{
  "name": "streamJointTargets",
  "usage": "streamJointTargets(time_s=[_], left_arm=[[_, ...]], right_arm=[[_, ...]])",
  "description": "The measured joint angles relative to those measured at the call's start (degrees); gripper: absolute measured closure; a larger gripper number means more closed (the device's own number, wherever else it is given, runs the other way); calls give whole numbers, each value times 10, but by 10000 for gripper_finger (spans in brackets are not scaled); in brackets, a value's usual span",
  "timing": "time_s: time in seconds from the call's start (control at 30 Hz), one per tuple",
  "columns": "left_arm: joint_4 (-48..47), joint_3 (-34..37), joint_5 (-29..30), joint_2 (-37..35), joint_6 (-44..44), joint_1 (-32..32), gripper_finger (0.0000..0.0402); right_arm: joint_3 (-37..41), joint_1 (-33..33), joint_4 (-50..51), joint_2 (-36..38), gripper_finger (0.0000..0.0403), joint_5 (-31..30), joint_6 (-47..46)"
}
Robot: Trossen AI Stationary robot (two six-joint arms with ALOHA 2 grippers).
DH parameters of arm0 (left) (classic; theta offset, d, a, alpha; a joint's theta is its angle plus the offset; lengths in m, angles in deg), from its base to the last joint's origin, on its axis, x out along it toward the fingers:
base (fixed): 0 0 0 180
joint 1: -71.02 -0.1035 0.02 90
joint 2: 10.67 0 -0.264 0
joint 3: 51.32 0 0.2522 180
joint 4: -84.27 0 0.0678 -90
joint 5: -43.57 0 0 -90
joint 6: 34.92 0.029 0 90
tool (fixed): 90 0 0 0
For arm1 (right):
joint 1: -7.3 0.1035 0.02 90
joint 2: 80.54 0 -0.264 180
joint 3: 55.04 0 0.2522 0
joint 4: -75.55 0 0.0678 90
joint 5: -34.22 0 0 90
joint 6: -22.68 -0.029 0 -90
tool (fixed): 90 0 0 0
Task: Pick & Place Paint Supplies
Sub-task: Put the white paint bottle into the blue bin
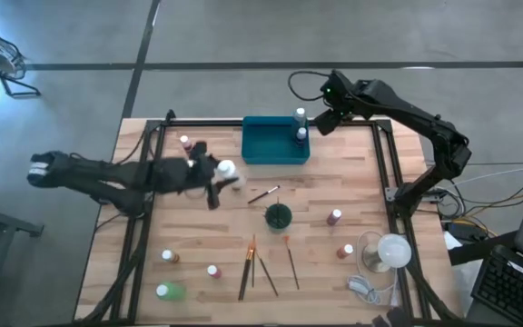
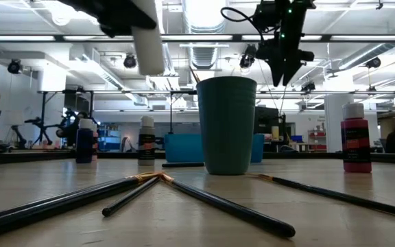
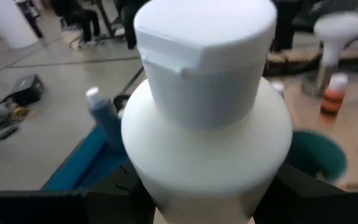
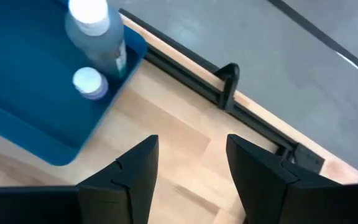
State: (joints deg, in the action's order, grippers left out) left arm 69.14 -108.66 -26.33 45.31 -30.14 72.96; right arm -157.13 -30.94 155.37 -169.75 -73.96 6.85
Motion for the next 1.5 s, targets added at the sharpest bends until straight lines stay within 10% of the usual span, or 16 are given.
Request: streamJointTargets(time_s=[0.47,1.0,1.5], left_arm=[[109,-72,-271,172,42,-229,214],[83,-327,-353,446,110,-331,214],[78,-359,-401,508,98,-372,216]], right_arm=[[0,-71,-5,0,230,0,37],[1,-93,-5,0,219,1,60],[12,-96,-21,0,255,6,51]])
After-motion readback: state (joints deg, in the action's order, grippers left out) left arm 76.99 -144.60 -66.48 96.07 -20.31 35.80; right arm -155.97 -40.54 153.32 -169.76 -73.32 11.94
